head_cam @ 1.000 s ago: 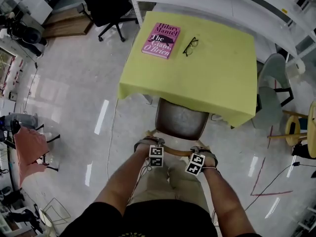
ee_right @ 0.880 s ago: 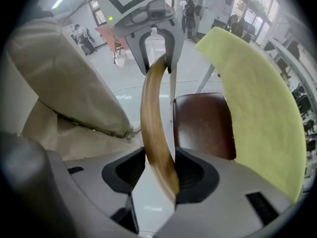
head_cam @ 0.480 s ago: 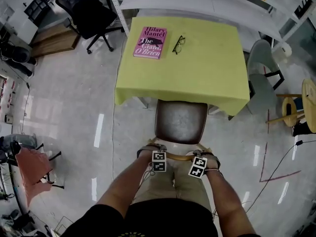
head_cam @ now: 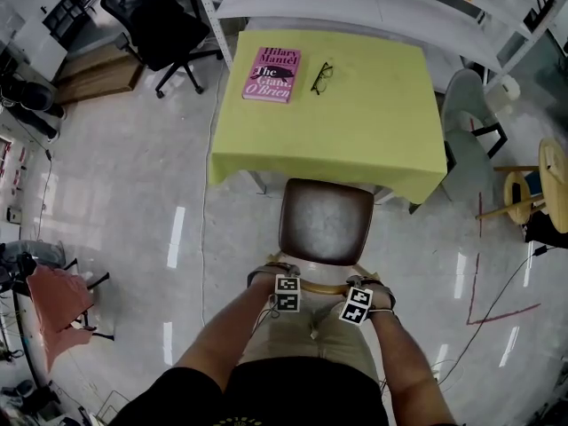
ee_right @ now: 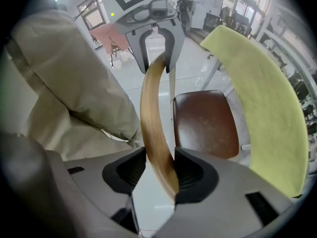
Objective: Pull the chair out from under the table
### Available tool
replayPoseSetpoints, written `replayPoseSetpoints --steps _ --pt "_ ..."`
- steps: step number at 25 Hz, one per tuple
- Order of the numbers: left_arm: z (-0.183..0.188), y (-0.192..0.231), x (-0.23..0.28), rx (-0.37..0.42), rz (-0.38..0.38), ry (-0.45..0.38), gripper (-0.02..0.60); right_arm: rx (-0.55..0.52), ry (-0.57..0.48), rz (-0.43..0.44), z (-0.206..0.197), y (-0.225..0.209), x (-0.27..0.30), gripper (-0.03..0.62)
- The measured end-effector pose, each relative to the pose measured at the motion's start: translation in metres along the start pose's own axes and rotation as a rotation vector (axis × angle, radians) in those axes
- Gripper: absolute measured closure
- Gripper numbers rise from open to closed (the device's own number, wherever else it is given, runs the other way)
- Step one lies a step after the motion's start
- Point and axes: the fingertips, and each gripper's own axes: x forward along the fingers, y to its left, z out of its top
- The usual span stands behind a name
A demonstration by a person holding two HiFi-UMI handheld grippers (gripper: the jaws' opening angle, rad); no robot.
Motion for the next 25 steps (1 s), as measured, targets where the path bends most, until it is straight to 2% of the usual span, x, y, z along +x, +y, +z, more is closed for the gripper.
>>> replayPoseSetpoints --steps 10,16,20,23,25 --pt "0.014 -0.02 0.001 -0.065 0.002 0.019 0.399 -0.037 -0.009 0.034 -0.012 0.011 -0.006 0.419" --pt "0.013 -0.029 -0.001 -0.067 0.003 0.037 0.403 -0.036 -0.034 0.047 -0.011 0.019 -0.009 0.419" --pt "0.013 -0.03 -0.004 -0.12 0.038 0.005 0.403 0.089 -0.105 0.036 -0.013 0.019 -0.01 0.405" --pt "0.013 -0.029 -0.017 -0.184 0.08 -0.063 0.403 0.188 -0.178 0.024 -0.015 0.017 -0.019 0.396" --pt "0.012 -0.019 -0.028 -0.254 0.143 -0.134 0.403 0.244 -0.227 0.006 -0.014 0.012 -0.03 0.396"
